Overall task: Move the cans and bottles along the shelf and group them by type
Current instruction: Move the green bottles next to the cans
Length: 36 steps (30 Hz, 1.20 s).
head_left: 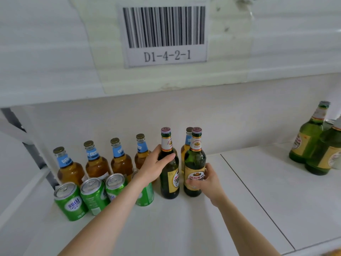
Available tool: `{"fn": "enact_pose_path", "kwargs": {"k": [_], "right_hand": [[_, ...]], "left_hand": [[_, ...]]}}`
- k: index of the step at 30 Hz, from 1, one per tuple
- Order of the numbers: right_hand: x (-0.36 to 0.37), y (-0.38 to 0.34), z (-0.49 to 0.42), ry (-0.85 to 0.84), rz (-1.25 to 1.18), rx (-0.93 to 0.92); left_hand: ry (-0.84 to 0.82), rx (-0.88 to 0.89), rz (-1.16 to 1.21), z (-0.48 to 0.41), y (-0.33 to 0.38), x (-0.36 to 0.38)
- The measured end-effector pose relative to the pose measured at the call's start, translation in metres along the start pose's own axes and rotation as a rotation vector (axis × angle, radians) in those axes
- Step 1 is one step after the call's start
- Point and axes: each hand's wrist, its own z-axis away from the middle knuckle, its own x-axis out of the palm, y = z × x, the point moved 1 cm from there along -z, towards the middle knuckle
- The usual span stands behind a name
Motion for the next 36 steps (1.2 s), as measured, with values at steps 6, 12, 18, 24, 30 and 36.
{"fn": "enact_pose_path", "kwargs": {"k": [6, 12, 18, 24, 30, 36], "right_hand": [[-0.003, 0.0, 0.021, 0.034, -0.088, 0.052], [-0.006, -0.001, 0.063, 0.1, -0.225, 0.154], [-0.016, -0.005, 0.115, 0.162, -0.276, 0.198], [-0.022, -0.011, 0.166, 0.213, -0.258, 0.181], [-0.031, -0.014, 0.21, 0.225, -0.236, 0.165], [-0.059, -0.011, 0.236, 0.217, -0.221, 0.165]], "left_hand": [[0.023, -0.015, 0.02, 0.021, 0.008, 0.005], [0.049, -0.023, 0.087, 0.058, 0.021, 0.01], [0.05, -0.043, 0.184, 0.098, 0.026, 0.01], [0.039, -0.063, 0.224, 0.137, 0.031, 0.008], [0.064, -0.068, 0.253, 0.17, 0.045, 0.01], [0.113, -0.08, 0.244, 0.189, 0.065, 0.027]]}}
